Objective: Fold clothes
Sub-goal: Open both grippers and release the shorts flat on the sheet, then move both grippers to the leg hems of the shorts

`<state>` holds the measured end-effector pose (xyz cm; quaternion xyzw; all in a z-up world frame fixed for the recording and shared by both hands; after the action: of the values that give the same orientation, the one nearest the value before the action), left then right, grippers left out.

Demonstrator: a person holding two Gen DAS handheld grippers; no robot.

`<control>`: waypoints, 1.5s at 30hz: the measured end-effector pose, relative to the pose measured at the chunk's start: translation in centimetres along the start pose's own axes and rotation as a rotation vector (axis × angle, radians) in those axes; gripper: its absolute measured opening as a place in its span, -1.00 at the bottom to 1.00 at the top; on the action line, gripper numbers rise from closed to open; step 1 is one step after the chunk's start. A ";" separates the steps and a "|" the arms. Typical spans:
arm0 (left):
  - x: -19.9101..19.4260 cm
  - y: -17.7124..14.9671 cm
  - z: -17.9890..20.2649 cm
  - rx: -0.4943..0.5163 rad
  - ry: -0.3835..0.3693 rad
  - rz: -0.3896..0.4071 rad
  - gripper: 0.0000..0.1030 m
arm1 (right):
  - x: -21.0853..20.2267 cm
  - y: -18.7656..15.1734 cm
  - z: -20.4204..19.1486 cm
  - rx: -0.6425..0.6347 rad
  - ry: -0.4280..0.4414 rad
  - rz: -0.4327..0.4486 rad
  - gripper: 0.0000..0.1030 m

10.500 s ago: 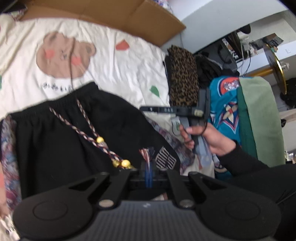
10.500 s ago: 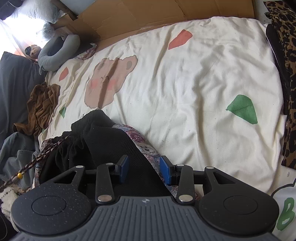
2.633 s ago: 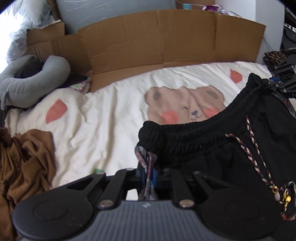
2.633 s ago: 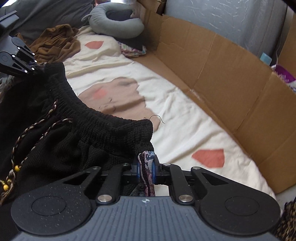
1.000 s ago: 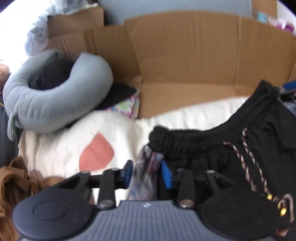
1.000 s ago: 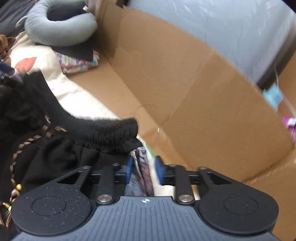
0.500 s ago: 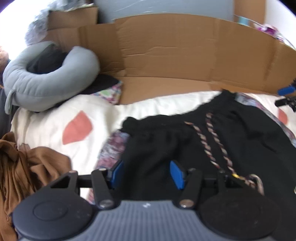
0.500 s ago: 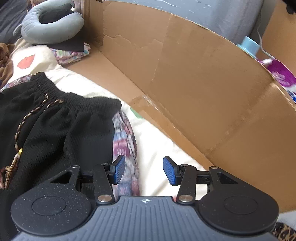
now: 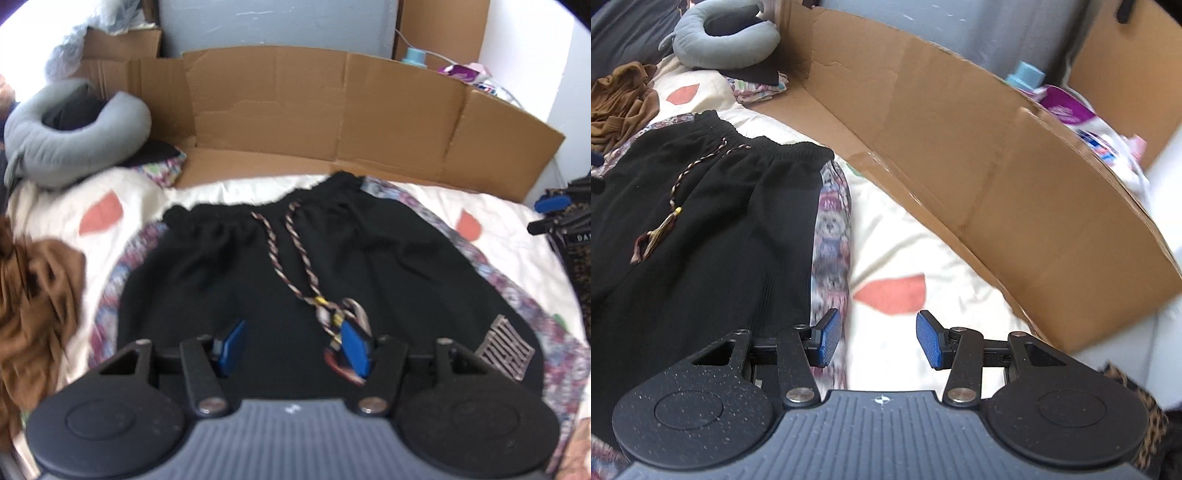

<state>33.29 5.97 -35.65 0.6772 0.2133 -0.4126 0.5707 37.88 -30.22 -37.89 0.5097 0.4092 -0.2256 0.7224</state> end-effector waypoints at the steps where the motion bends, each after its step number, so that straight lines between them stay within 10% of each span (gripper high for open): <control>1: -0.5 -0.5 0.4 -0.013 -0.008 -0.005 0.17 | -0.7 -0.6 0.1 0.010 0.000 0.001 0.01; 15: -4.5 -7.0 5.4 -0.138 -0.132 -0.075 0.16 | -7.6 -8.1 1.1 0.158 -0.025 0.058 0.01; 45: -2.2 -16.6 11.0 -0.236 -0.260 -0.371 0.09 | -7.5 -19.3 -3.0 0.373 0.022 0.040 0.00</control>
<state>15.95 0.16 -43.94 0.4962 0.3055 -0.5661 0.5831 18.25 -35.48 -42.85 0.6453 0.3581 -0.2776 0.6151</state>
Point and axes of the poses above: each gripper's, at about its wrist camera, not at the fingertips, and x roughly the way its jaws point, z to its right, y to its top, the point moved 4 cm from there along x, roughly the way its jaws point, and after that the axes turned 3 degrees about y, right-handed, at the moved point
